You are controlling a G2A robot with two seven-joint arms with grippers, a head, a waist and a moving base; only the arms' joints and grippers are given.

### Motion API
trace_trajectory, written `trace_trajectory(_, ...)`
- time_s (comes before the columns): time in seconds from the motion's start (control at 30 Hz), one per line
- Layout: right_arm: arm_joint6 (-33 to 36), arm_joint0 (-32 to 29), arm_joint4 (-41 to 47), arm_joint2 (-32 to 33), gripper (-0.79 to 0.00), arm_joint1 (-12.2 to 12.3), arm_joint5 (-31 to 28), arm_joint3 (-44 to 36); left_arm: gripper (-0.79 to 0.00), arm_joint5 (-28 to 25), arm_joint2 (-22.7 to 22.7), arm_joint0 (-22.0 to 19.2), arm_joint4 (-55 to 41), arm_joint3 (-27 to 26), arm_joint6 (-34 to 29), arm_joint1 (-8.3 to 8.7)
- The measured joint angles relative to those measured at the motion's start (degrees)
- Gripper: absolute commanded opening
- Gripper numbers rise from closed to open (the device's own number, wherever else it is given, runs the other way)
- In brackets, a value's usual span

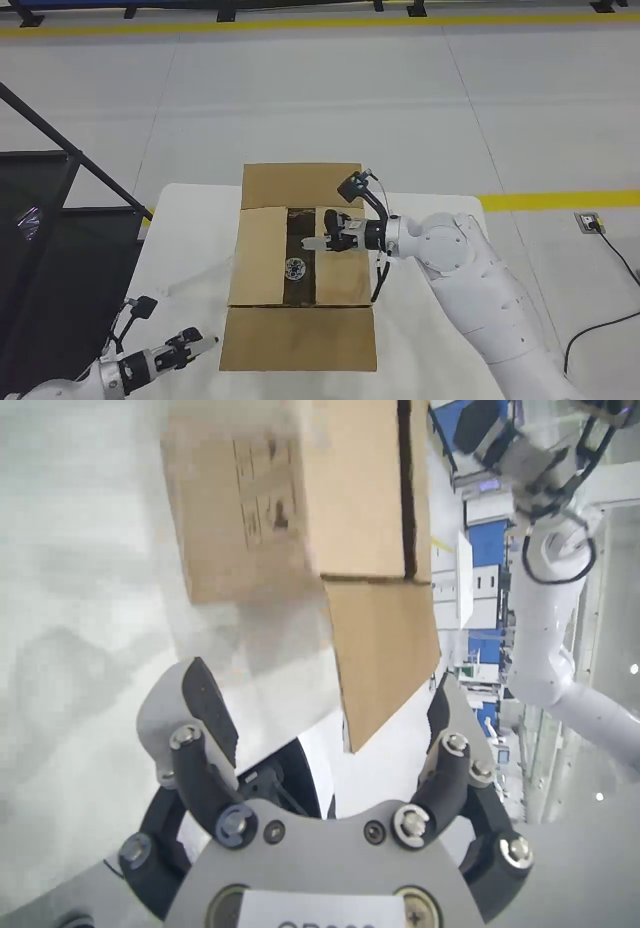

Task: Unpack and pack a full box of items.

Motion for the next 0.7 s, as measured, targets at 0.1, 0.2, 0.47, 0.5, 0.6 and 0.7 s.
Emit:
trace_trajectory(0.1, -6.4, -0.4, -1.2, 1.6, 0.000, 0.2, 2.4, 0.5, 0.000, 0.0, 2.2, -0.5, -2.8, 0.4, -4.8, 0.27)
trace_trajectory(0.2, -14.2, -0.7, -4.3, 2.9, 0.000, 0.2, 4.5, 1.5, 0.000, 0.4, 4.9, -1.7, -4.1, 1.1, -6.3, 0.37)
trace_trajectory(0.47, -29.8, 2.1, -13.3, 2.4, 0.000, -0.4, 10.6, 9.1, 0.000, 0.9, 10.3, -4.7, -9.7, 2.5, -5.3, 0.31)
trace_trajectory(0.5, -30.8, 2.7, -13.6, 2.0, 0.000, -0.6, 11.1, 10.4, 0.000, 0.7, 10.6, -4.9, -10.1, 2.4, -5.0, 0.31)
trace_trajectory(0.6, -31.0, 5.3, -12.2, 0.7, 0.000, -1.4, 10.6, 16.0, 0.000, 0.2, 11.2, -5.0, -12.1, 2.0, -4.3, 0.35)
trace_trajectory(0.7, -30.5, 8.5, -9.2, -0.5, 0.000, -2.4, 8.7, 23.0, 0.000, -0.2, 10.8, -5.0, -14.6, 1.7, -3.5, 0.44)
